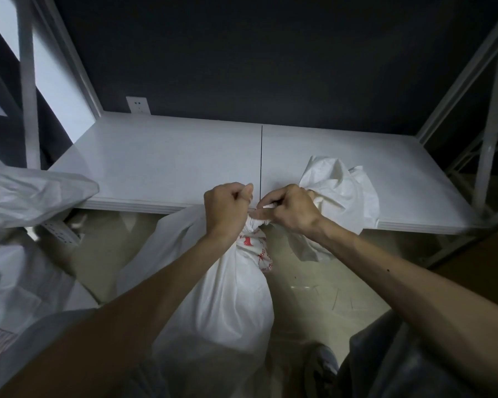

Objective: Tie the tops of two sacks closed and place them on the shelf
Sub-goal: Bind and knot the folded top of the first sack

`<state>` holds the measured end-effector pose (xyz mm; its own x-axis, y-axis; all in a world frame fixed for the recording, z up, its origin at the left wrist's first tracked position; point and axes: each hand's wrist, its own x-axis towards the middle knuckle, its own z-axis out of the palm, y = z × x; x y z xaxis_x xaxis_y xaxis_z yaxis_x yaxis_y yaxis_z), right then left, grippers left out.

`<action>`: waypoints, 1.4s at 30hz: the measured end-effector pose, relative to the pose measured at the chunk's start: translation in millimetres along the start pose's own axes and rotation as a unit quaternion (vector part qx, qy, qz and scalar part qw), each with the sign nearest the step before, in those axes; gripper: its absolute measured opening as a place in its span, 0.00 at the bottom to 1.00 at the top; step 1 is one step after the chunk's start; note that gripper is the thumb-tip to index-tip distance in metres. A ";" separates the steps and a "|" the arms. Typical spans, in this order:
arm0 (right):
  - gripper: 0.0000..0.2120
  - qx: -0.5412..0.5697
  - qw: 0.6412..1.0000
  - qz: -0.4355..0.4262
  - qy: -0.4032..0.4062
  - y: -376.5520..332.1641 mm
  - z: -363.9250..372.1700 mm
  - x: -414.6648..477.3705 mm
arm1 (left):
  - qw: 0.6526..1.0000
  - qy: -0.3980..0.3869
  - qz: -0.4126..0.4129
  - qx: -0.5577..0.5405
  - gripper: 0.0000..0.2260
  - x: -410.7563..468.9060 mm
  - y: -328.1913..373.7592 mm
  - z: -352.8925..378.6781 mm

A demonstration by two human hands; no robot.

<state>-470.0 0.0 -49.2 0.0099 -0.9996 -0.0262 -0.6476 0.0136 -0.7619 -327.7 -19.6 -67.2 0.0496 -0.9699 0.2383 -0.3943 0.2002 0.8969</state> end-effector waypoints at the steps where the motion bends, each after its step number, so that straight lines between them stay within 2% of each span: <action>1: 0.06 0.004 1.000 0.003 0.000 -0.2 -0.6 -0.1 | 0.996 0.006 0.067 0.057 0.13 0.6 -3.9 -0.8; 3: 0.06 0.014 1.000 0.016 -0.008 -0.3 -4.1 -0.7 | 0.983 0.014 0.135 0.127 0.14 3.2 -11.9 -1.6; 8: 0.06 0.049 0.996 0.056 -0.053 -3.0 -8.0 1.0 | 0.972 0.028 0.190 0.136 0.15 1.9 -12.3 -0.9; 16: 0.10 0.025 0.988 0.121 -0.095 -7.2 -5.4 10.5 | 0.978 0.016 0.177 0.106 0.14 0.8 -3.7 5.4; 19: 0.10 0.035 0.986 0.126 -0.107 -5.4 -5.3 8.8 | 0.987 -0.002 0.141 0.083 0.14 -0.1 -4.2 5.3; 24: 0.08 0.109 0.986 0.098 -0.081 4.8 -5.9 0.3 | 0.996 -0.082 0.039 0.019 0.11 0.8 8.5 -0.7; 28: 0.13 0.146 0.981 0.108 -0.063 10.3 -10.2 -4.3 | 0.991 -0.131 0.012 0.030 0.10 5.8 -2.4 -3.6; 30: 0.10 0.166 0.977 0.130 -0.038 14.4 -5.7 -5.8 | 0.985 -0.171 -0.017 0.035 0.10 7.1 -8.3 -7.0; 33: 0.06 0.201 0.966 0.160 -0.023 20.0 -0.5 -6.6 | 0.958 -0.267 -0.080 0.065 0.15 4.6 -20.8 -10.9; 36: 0.08 0.227 0.957 0.181 -0.004 23.4 1.3 -7.3 | 0.935 -0.333 -0.065 0.101 0.13 -2.1 -33.4 -12.3; 42: 0.09 0.271 0.927 0.257 0.026 25.4 10.2 -6.5 | 0.927 -0.330 0.010 0.180 0.20 -12.1 -30.5 -8.8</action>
<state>-478.8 7.1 -75.0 -0.2405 -0.8575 -0.4547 -0.0785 0.4841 -0.8715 -308.3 -12.8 -94.2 -0.4859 -0.8638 -0.1335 -0.6760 0.2746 0.6838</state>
